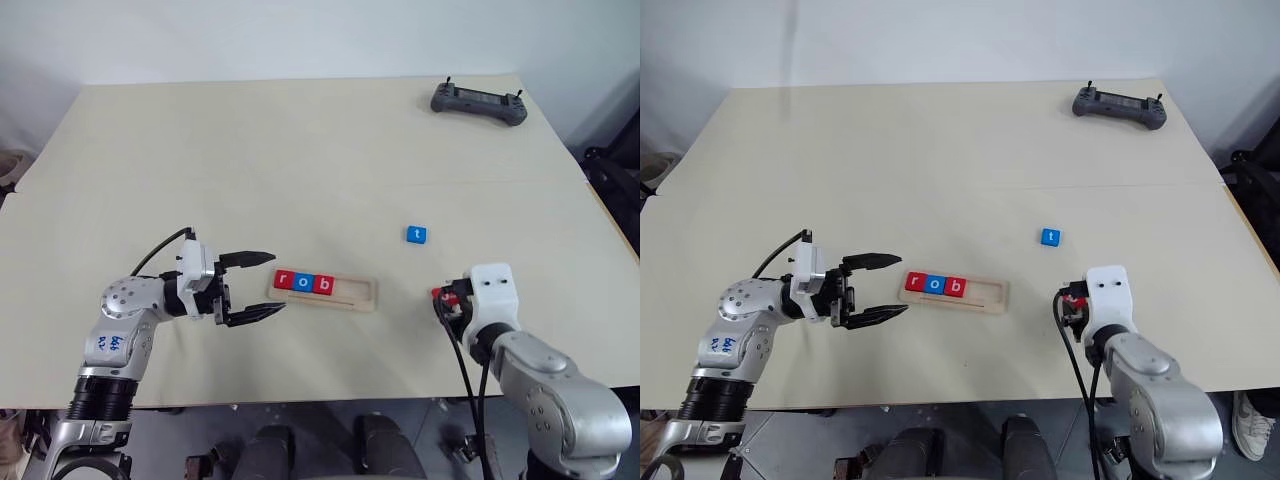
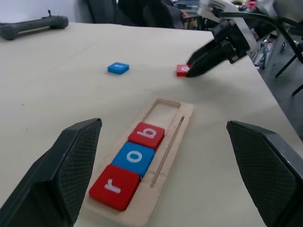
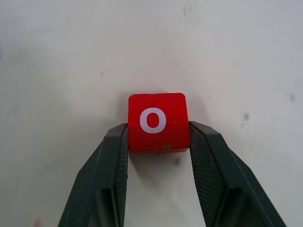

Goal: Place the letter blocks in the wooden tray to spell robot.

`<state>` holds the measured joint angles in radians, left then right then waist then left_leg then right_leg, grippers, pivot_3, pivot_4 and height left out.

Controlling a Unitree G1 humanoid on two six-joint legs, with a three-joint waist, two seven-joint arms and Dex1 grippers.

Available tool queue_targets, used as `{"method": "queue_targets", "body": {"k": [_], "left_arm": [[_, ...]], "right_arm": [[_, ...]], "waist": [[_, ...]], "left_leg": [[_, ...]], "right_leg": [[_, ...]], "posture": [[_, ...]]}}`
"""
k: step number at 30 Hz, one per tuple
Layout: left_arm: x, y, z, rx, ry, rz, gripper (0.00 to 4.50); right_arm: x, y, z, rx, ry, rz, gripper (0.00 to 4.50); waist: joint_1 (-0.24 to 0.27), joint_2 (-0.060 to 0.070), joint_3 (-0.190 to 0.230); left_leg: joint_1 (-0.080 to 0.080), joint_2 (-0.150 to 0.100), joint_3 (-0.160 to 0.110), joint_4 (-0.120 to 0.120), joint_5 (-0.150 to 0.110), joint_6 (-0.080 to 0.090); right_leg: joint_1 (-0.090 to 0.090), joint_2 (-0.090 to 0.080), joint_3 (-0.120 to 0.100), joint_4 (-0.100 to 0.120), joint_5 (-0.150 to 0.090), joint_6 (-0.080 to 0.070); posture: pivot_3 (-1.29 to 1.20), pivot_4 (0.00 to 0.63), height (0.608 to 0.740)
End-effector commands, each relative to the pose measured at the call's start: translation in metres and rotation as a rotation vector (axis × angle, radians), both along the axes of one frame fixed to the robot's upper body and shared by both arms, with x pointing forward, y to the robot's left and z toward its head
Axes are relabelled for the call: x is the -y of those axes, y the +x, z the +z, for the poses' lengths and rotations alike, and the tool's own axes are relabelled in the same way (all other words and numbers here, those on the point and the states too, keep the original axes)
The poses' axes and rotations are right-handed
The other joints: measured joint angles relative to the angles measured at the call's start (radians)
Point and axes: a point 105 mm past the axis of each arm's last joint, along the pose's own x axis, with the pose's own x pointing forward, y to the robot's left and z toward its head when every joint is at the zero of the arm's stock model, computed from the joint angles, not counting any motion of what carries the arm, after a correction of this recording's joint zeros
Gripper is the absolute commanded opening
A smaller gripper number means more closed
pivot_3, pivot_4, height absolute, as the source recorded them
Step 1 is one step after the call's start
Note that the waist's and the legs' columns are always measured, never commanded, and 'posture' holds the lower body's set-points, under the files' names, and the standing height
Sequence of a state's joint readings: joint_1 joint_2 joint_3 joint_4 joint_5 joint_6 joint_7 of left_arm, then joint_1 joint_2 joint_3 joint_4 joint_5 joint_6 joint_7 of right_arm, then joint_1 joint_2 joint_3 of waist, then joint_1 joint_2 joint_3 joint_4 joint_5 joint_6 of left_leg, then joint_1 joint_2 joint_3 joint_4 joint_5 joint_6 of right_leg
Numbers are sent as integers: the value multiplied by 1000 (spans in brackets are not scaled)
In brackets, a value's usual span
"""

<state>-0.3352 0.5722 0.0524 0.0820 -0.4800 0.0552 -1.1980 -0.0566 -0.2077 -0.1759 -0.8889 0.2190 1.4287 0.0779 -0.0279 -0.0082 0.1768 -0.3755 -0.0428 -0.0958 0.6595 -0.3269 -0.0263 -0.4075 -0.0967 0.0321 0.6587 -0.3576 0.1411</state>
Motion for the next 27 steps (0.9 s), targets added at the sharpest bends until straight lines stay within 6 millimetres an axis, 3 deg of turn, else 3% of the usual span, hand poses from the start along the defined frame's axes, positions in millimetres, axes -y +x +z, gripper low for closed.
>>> {"method": "queue_targets", "body": {"k": [1,3,9,12,20,27], "left_arm": [[2,0,5,14,2,-25,4500],[3,1,5,14,3,-30,4500],[3,2,6,20,5,-29,4500],[2,2,6,22,5,-22,4500],[-1,0,4,23,3,-1,4500],[-1,0,4,32,3,5,4500]], "right_arm": [[-9,-5,-5,-27,25,-2,1464],[-10,-2,-3,-13,37,-13,1464],[-11,8,8,49,58,27,3434],[-11,4,12,48,57,182,4444],[24,-7,27,52,-37,583,4477],[45,1,40,169,-118,803,4477]], "waist": [[0,0,0],[-1,0,0],[-1,0,0],[0,0,0],[6,-1,0],[5,-1,0]], "left_leg": [[0,0,0,0,0,0],[0,0,0,0,0,0],[0,0,0,0,0,-1],[0,-1,0,0,0,0],[1,-3,1,0,0,4],[5,-2,1,0,0,4]], "right_leg": [[0,0,0,0,0,0],[0,0,0,0,0,0],[0,0,0,0,0,0],[0,0,0,0,0,0],[5,0,-1,-6,1,1],[10,0,-2,-6,1,1]], "posture": [[0,150,740],[0,150,740],[0,150,740],[0,150,740],[0,150,740],[0,150,740]]}}
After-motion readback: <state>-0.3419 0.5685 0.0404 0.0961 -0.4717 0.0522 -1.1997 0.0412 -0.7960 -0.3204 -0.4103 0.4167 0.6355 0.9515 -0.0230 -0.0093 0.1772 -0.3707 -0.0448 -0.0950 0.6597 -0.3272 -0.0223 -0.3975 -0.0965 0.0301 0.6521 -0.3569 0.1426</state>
